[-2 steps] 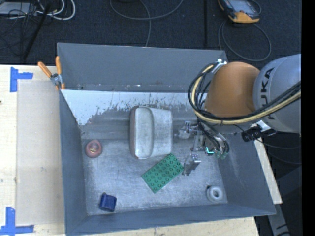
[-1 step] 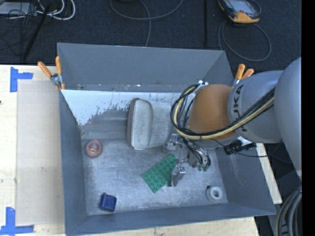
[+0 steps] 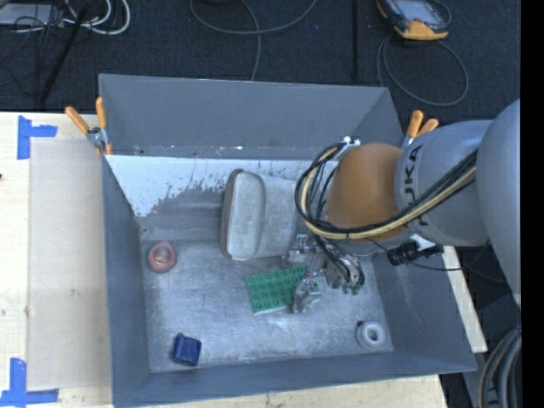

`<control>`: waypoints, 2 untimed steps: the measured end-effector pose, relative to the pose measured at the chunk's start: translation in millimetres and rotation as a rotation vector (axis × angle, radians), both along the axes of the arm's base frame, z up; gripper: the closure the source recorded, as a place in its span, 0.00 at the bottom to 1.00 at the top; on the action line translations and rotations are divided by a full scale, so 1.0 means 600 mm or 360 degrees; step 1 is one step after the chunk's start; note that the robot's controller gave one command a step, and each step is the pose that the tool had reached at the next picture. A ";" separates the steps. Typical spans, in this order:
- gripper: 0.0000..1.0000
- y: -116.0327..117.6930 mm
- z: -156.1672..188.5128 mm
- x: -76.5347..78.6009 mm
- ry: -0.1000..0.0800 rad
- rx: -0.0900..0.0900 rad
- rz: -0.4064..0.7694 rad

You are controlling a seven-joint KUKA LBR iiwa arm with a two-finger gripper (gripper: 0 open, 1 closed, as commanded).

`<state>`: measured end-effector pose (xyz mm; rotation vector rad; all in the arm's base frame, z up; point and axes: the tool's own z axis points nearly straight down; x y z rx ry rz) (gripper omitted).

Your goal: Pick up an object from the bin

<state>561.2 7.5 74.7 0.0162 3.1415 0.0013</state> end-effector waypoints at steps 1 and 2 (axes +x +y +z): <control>1.00 -0.021 0.207 -0.001 -0.0012 -0.0002 0.0134; 1.00 -0.029 0.278 0.032 -0.0009 -0.0003 0.0576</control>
Offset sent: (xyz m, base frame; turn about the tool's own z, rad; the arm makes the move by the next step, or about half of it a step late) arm -0.0024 -0.0127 0.1199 -0.0846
